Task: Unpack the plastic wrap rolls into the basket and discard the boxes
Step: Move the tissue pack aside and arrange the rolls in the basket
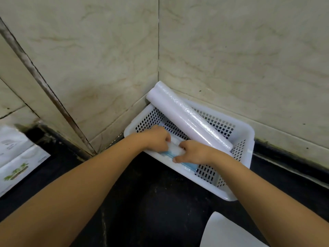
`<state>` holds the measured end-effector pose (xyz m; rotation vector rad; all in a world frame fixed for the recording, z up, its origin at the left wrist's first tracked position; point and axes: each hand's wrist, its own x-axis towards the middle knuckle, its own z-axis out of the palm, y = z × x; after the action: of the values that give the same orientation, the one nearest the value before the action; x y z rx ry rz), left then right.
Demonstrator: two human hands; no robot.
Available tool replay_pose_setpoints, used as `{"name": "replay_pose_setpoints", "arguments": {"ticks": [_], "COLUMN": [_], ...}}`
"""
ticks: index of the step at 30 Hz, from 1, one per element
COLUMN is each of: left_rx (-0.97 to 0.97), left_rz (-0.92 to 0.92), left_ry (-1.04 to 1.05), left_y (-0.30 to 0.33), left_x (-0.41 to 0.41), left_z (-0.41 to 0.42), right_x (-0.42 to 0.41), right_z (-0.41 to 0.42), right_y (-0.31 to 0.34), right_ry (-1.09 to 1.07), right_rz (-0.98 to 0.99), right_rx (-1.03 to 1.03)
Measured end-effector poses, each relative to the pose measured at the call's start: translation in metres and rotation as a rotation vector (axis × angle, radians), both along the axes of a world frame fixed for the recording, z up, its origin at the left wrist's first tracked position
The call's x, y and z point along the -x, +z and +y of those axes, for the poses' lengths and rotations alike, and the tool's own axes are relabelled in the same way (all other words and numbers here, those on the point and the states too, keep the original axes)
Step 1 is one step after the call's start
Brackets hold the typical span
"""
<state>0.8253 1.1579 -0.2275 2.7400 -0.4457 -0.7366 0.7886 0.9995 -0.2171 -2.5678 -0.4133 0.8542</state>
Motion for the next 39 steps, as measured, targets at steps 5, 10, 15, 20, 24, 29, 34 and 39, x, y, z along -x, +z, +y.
{"name": "replay_pose_setpoints", "arguments": {"ticks": [5, 10, 15, 20, 24, 29, 34, 39], "left_rx": [0.445, 0.139, -0.102, -0.092, -0.073, -0.248, -0.087, 0.006], "left_rz": [-0.068, 0.094, 0.092, 0.13, 0.12, 0.009, 0.091, -0.001], "left_ry": [0.356, -0.064, -0.234, -0.257, -0.295, -0.266, -0.164, -0.234], "left_y": [0.008, -0.002, 0.004, 0.019, 0.032, 0.032, 0.032, 0.03], "left_x": [-0.02, -0.024, -0.015, -0.007, -0.003, -0.005, -0.01, -0.008], "left_z": [0.011, -0.001, -0.001, 0.012, 0.022, 0.021, 0.026, 0.02], "right_x": [0.005, 0.006, 0.003, 0.004, -0.003, -0.012, -0.009, -0.005], "right_z": [-0.015, -0.055, -0.052, -0.018, 0.006, 0.015, 0.004, 0.007], "right_y": [0.024, 0.065, 0.064, 0.041, 0.019, -0.005, -0.01, -0.008], "right_ry": [-0.001, -0.146, -0.273, -0.253, -0.189, -0.25, -0.237, -0.144], "right_rz": [-0.11, -0.152, -0.267, -0.443, -0.441, -0.046, 0.059, 0.009], "right_rx": [0.016, -0.073, -0.134, -0.148, -0.104, -0.215, -0.201, -0.145]}}
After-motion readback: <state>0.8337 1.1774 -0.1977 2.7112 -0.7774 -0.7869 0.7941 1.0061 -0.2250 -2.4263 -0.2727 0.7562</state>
